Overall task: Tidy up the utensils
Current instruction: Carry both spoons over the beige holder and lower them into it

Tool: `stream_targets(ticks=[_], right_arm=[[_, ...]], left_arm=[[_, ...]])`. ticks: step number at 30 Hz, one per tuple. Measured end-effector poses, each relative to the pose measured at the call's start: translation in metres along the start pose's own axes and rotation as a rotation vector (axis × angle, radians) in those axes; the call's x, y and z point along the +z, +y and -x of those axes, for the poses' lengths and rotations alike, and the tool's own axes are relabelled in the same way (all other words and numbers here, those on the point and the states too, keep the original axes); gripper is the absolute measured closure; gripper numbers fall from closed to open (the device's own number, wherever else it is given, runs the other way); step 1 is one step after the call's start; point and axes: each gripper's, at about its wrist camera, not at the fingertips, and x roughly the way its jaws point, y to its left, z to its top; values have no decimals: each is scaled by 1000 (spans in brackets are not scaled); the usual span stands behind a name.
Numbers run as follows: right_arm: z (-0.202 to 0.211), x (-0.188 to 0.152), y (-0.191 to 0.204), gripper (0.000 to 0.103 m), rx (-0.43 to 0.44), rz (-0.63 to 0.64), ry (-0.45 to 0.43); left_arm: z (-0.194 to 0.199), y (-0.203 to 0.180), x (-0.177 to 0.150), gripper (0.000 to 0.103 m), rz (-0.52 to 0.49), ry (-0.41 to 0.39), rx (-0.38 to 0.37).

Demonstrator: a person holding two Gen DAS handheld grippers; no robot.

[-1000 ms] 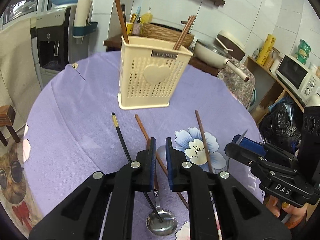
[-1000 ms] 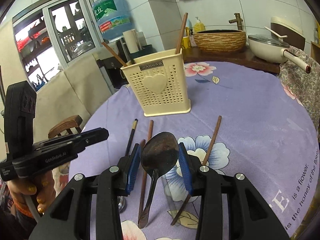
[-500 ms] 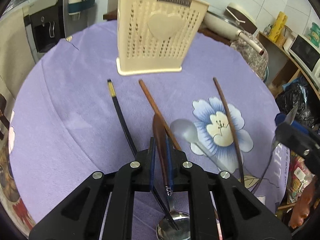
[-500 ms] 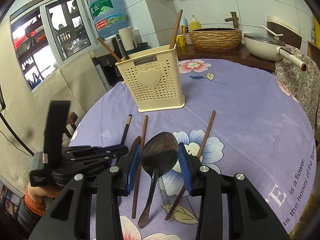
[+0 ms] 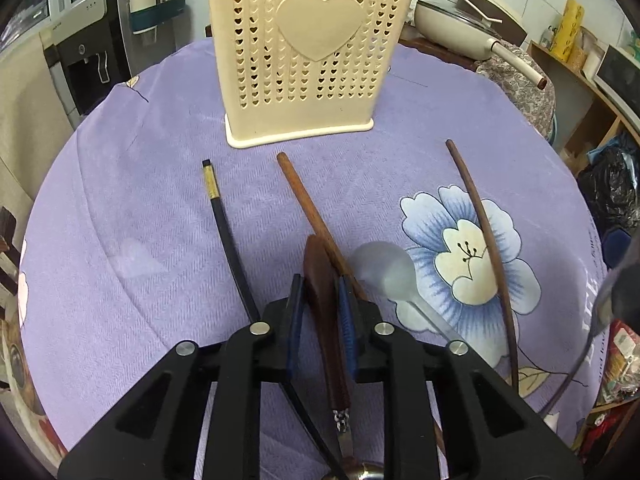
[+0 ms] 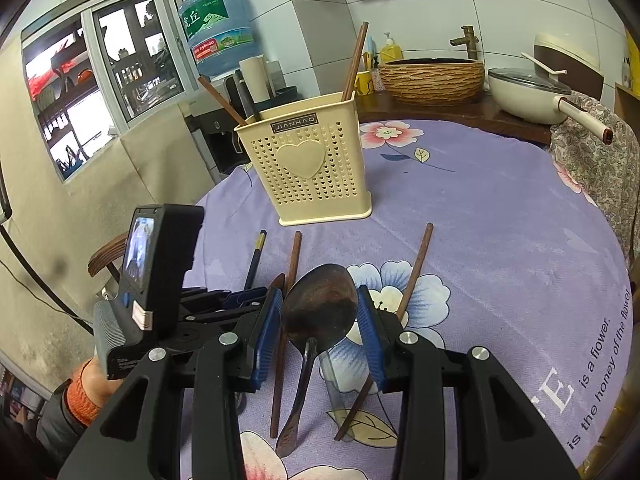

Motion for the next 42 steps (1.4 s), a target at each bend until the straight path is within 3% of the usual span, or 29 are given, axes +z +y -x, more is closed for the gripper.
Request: stream_targets(ticks=[9, 17, 21, 42], right_arm=[[2, 0, -1, 66, 1, -5, -6], [15, 4, -3, 66, 9, -7, -39], [20, 5, 3, 66, 15, 10, -50], [23, 14, 11, 66, 2, 68, -95]], left_arm=[[10, 3, 7, 87, 31, -27, -29], [100, 8, 2, 87, 44, -210, -129], [131, 14, -7, 88, 43, -265, -145], [151, 26, 2, 88, 63, -306, -173]])
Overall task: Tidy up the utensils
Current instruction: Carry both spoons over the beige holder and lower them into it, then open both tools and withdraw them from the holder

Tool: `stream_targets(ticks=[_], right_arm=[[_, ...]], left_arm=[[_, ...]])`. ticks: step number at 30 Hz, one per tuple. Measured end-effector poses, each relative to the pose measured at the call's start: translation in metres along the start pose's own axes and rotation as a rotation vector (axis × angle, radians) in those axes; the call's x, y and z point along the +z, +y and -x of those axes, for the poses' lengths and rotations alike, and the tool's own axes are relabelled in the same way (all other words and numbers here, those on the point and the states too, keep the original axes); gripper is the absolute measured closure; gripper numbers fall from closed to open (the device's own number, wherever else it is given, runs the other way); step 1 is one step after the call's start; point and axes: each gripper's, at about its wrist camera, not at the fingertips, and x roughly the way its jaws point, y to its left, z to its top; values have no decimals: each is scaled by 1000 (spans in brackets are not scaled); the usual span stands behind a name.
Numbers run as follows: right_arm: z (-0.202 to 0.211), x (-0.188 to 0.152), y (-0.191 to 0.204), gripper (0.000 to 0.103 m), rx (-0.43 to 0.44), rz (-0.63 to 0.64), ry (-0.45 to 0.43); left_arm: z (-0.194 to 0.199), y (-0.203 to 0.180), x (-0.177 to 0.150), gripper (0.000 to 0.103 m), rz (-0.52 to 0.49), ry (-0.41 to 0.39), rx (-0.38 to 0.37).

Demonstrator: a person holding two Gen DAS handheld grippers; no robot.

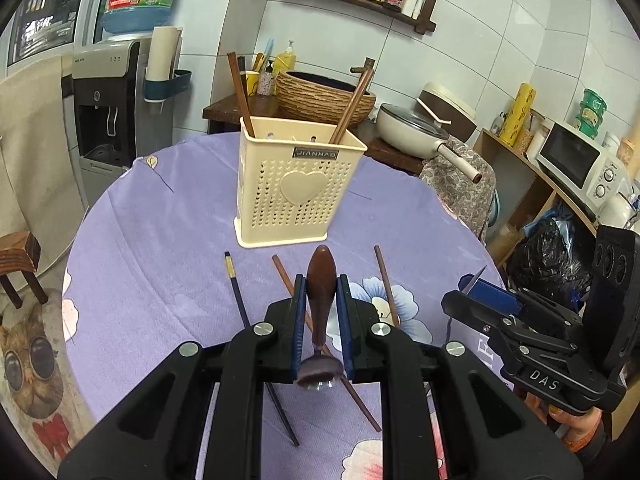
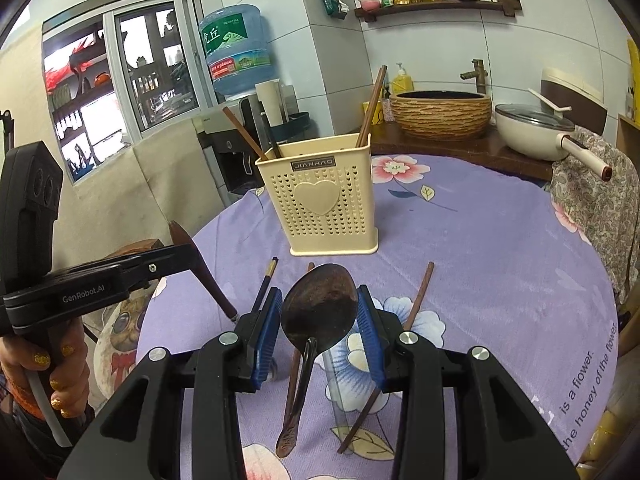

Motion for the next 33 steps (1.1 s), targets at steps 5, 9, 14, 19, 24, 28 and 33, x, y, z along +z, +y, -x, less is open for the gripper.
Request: stream_targets(ticks=[5, 9, 14, 19, 24, 28, 33], right_arm=[[-6, 6, 3, 66, -7, 31, -3], [-8, 15, 7, 66, -17, 63, -10], [-12, 36, 9, 66, -18, 88, -22], [-18, 83, 12, 66, -26, 124, -77], [-20, 159, 14, 66, -88, 136, -211], [-30, 209, 15, 66, -162, 140, -307], [-62, 230, 12, 66, -237, 138, -338]], left_arm=[[2, -3, 16, 87, -15, -29, 10], [0, -3, 31, 88, -21, -42, 11], [0, -2, 55, 88, -27, -50, -3], [14, -3, 103, 88, -27, -107, -12], [32, -8, 167, 88, -33, -190, 20], [28, -7, 218, 87, -20, -237, 117], [-5, 6, 237, 88, 18, -207, 174]])
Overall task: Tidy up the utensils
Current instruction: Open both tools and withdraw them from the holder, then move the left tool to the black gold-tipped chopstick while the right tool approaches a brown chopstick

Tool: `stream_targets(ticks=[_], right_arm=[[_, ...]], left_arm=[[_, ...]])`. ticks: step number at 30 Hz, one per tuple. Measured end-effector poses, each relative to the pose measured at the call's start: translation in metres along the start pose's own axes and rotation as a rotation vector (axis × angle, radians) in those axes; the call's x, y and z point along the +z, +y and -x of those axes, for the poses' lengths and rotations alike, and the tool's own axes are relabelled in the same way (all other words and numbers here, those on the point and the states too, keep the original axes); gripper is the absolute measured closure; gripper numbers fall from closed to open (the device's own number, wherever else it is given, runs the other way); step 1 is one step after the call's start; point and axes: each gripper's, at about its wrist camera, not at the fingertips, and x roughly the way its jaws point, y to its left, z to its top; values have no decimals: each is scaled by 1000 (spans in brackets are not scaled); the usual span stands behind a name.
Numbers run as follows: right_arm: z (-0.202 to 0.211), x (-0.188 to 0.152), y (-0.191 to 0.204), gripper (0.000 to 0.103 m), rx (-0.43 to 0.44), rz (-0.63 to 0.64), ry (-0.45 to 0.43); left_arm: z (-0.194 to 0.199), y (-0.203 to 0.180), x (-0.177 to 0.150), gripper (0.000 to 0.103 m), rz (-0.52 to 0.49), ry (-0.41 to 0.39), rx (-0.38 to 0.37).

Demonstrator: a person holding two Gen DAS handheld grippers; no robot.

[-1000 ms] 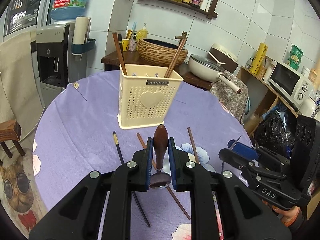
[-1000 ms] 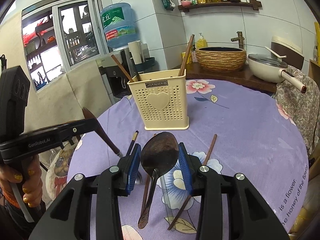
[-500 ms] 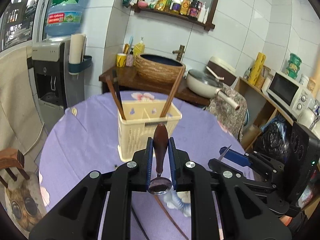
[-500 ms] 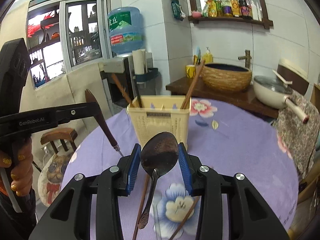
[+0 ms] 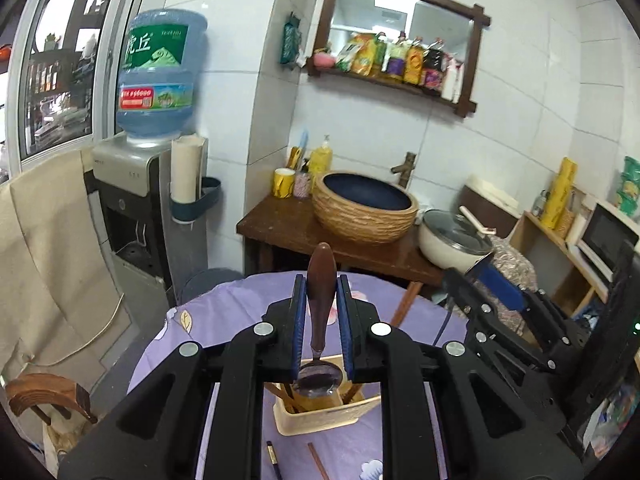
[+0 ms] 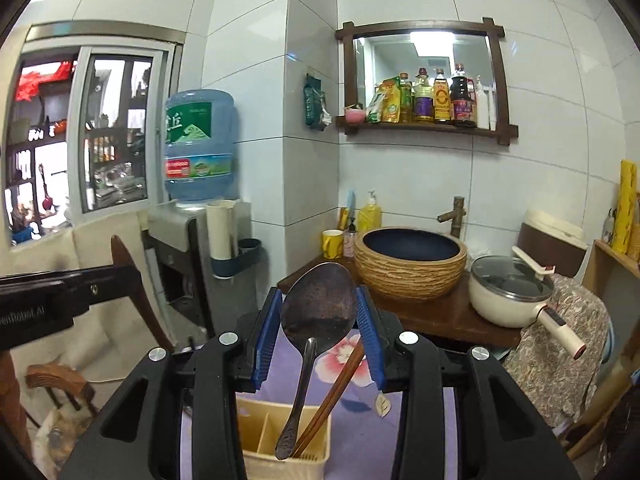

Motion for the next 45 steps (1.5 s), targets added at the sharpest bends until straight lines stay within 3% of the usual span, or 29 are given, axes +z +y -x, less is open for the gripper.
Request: stream_targets(ticks=[10, 18, 23, 31, 34, 36, 39, 45], right_arm=[[-37, -76, 10, 66, -43, 59, 91], [-46, -111, 3, 66, -19, 37, 184], [-45, -119, 9, 66, 9, 58, 197], [-25, -124, -1, 50, 39, -6, 172], [-11, -126, -6, 46, 49, -41, 169], [3, -130, -10, 42, 61, -68, 171], [20, -141, -16, 40, 78, -84, 208], [45, -188, -31, 40, 28, -72, 345]], left_arm=[[-57, 8, -66, 88, 22, 123, 11], [-75, 11, -102, 87, 24, 175, 7], [-81, 16, -112, 87, 42, 192, 8], [-58, 19, -110, 85, 63, 157, -60], [-38, 16, -118, 67, 57, 129, -95], [-25, 18, -128, 44, 59, 112, -99], [-13, 24, -151, 40, 59, 116, -79], [-17, 48, -216, 34, 98, 236, 6]])
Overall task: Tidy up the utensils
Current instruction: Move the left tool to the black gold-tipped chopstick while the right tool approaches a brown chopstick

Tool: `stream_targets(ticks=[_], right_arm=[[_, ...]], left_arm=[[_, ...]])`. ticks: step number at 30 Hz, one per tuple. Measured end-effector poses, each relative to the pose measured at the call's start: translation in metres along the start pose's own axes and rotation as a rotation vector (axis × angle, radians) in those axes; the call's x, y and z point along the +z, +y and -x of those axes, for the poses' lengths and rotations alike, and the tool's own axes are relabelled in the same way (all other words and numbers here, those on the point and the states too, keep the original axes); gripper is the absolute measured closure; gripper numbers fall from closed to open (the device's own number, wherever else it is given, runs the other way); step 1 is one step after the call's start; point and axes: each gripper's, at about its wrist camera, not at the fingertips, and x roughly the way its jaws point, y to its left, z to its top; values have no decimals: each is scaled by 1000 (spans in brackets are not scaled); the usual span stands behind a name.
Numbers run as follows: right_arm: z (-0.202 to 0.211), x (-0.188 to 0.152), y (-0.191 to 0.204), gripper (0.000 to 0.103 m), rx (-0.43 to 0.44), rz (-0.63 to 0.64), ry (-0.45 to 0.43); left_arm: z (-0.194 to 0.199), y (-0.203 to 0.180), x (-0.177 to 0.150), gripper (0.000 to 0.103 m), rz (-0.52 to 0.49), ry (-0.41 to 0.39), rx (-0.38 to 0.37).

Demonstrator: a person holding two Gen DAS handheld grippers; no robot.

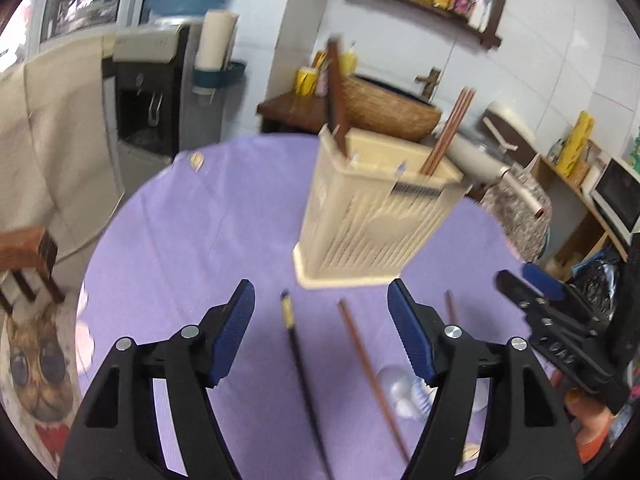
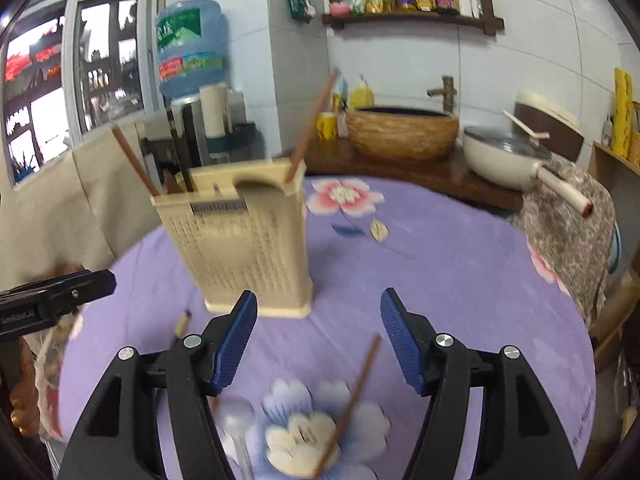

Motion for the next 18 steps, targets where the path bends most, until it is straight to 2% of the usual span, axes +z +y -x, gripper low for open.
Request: stream_targets(ticks=[3, 6, 9, 14, 18], right_arm=[[-5, -29, -10, 40, -41, -33, 77], [-17, -53, -17, 40, -32, -72, 164], [-30, -68, -13, 40, -31, -59, 221], [-46, -71, -10, 43, -34, -57, 264], [-62, -66, -14, 52, -53, -79, 307]], left_arm=[[-17, 13, -27, 34, 36, 71, 30], [-32, 17, -45, 34, 31, 119, 54], [-45, 19, -58, 34, 24, 159, 65], [-59, 15, -63, 34, 9, 179, 103], [-70, 14, -59, 34, 5, 203, 118]])
